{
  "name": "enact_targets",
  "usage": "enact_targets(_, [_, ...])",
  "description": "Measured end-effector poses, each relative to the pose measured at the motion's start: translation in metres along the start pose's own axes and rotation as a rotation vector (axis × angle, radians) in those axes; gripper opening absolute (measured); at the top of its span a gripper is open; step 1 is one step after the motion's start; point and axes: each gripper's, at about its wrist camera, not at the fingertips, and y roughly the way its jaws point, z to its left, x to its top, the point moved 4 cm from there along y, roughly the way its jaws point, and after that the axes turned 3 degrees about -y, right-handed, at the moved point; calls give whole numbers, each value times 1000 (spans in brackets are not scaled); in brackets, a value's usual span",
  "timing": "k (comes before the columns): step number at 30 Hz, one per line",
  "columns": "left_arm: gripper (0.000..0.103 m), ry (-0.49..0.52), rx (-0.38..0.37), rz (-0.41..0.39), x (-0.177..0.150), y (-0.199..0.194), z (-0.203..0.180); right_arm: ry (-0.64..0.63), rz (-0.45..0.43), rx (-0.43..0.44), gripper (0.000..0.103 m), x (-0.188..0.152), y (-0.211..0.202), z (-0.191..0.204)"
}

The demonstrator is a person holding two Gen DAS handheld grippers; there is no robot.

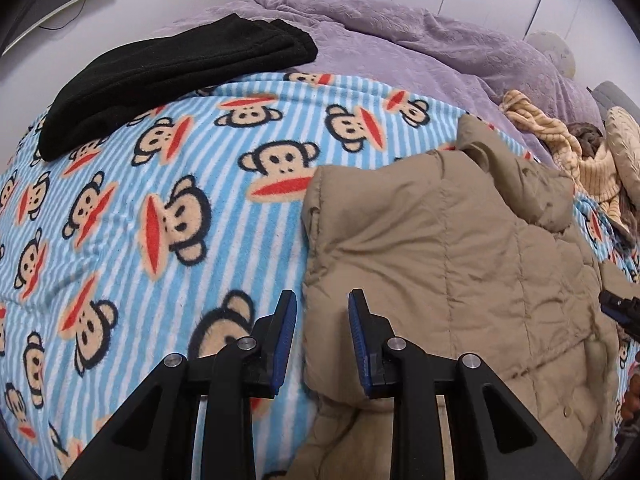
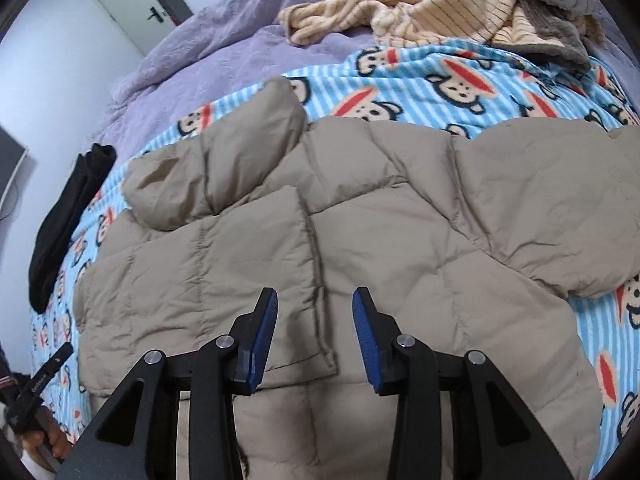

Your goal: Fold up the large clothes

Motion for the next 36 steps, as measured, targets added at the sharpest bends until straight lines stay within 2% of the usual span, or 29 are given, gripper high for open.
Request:
enact_targets(3, [29, 25, 37, 50, -17, 18, -12, -110, 27, 40, 41, -7, 8, 32])
enact_targets(6, [30, 10, 55, 44, -25, 31, -12, -165, 93, 12, 36, -21, 31, 46])
enact_targets(8, [48, 13, 94, 38, -25, 34, -11, -159, 128, -22, 32, -29, 44, 37])
enact_targets(9, [62, 13, 131, 26, -25, 34, -9, -149, 127, -23, 29, -30, 45, 33])
enact_targets(10, [64, 8, 131, 27, -25, 34, -7, -138, 123, -19, 29, -30, 43, 30])
enact_targets(14, [64, -19, 132, 54, -22, 26, -4, -93, 122, -65, 30, -32, 26, 8])
enact_targets(18, [64, 13, 128, 54, -22, 4, -23, 50, 121, 21, 33, -37, 4, -26])
enact_targets(20, [64, 38, 109, 58, -23, -4, -39, 105, 113, 49, 40, -41, -8, -42])
enact_targets(22, [64, 79, 86, 71, -29, -11, -64, 159, 101, 67, 57, -45, -19, -56])
enact_targets(26, [64, 140, 41, 91, -41, -17, -112, 248, 90, 75, 60, -52, -35, -85])
enact_targets(28, [65, 158, 16, 108, -49, -17, -136, 296, 85, 79, 65, -55, -41, -104])
enact_targets(29, [79, 166, 11, 114, -52, -16, -146, 318, 79, 79, 67, -57, -45, -115])
enact_targets(31, [96, 175, 3, 109, -59, -17, -167, 350, 66, 73, 70, -58, -52, -133])
enact_targets(36, [96, 210, -21, 122, -69, -15, -211, 434, 32, 54, 75, -57, -70, -186])
